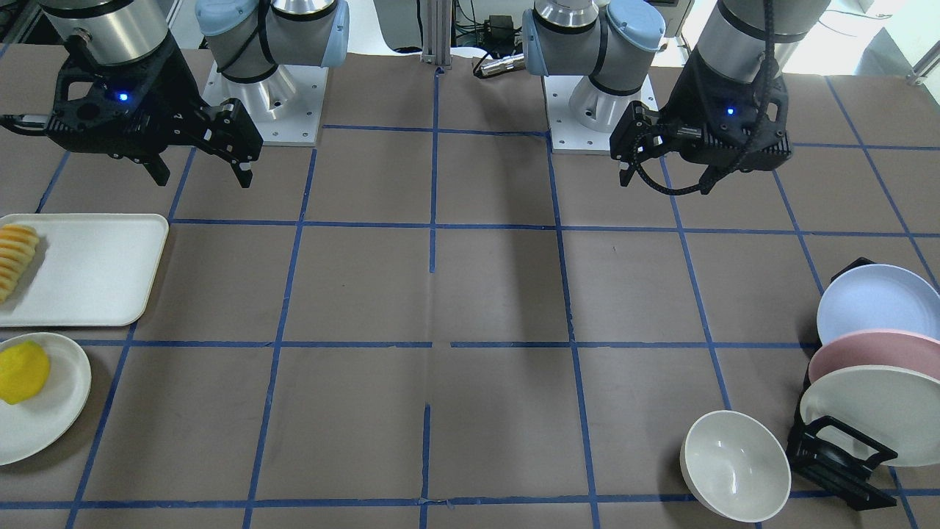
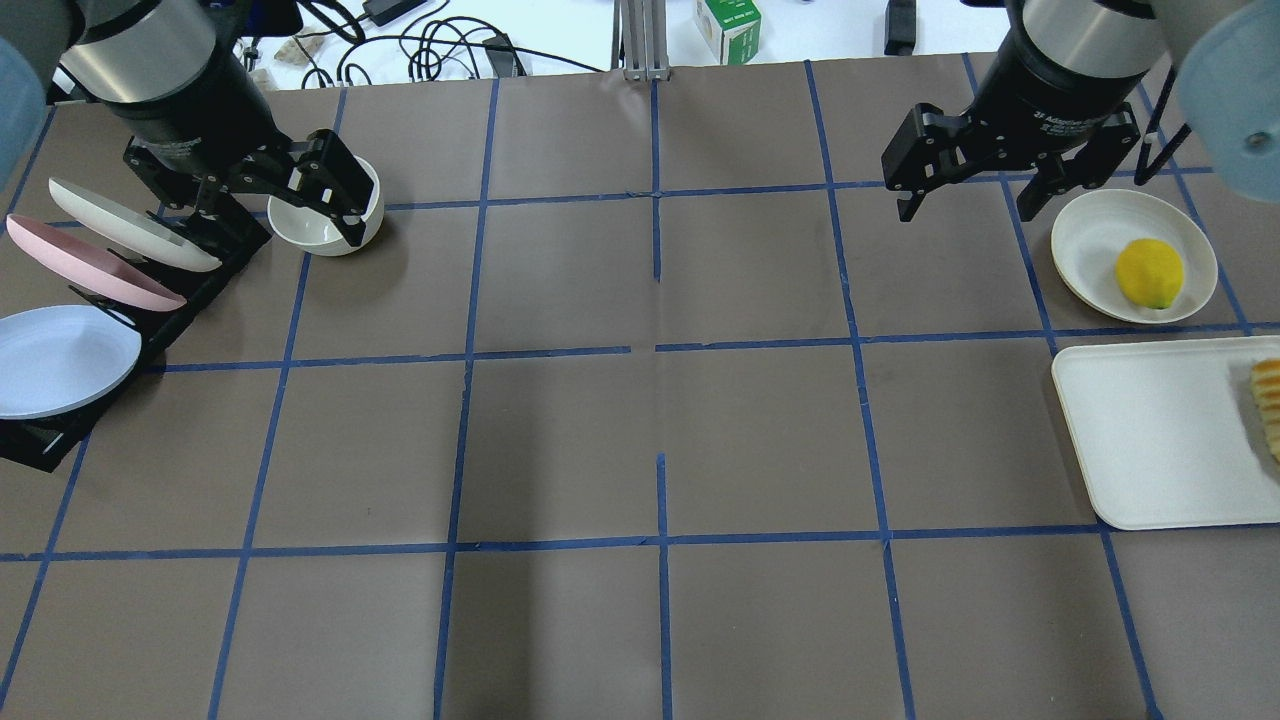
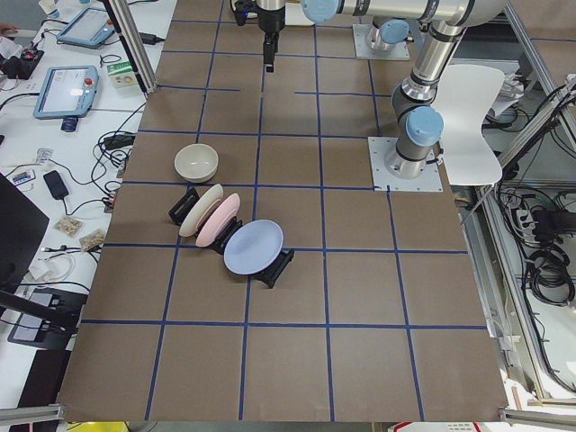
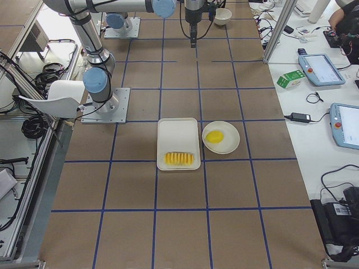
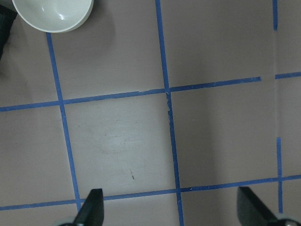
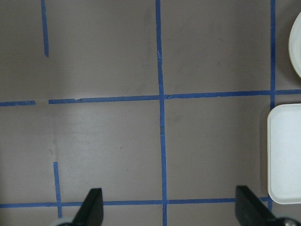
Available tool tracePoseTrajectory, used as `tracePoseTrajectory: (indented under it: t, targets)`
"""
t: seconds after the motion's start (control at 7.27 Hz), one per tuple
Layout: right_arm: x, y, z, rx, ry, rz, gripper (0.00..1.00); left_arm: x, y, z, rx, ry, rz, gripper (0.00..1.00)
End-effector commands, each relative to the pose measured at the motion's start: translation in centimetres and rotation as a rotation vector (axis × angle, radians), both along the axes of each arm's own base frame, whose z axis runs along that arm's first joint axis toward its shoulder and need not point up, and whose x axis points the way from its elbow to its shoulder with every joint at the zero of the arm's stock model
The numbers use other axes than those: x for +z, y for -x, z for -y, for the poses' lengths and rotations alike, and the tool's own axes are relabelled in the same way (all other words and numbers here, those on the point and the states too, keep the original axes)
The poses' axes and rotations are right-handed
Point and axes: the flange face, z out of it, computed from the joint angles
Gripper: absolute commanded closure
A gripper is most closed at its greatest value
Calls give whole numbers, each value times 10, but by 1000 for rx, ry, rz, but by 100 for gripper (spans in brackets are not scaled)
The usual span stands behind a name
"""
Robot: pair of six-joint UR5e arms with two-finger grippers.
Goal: Place bowl and put lemon in it
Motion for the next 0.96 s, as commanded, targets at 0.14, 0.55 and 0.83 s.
tracePoseTrajectory:
  t: [0.14,0.55,0.83]
  targets:
    - [-1,1,3,2,-2,0,0,3,-1,9,4,5,10,0]
    - [-6,54,30,-6,-2,-4,0,-13,-14,38,15,1,-3,0]
    - [-11,154,58,-13,-23,-11,0,-81,-90,108,96,-1,-8,0]
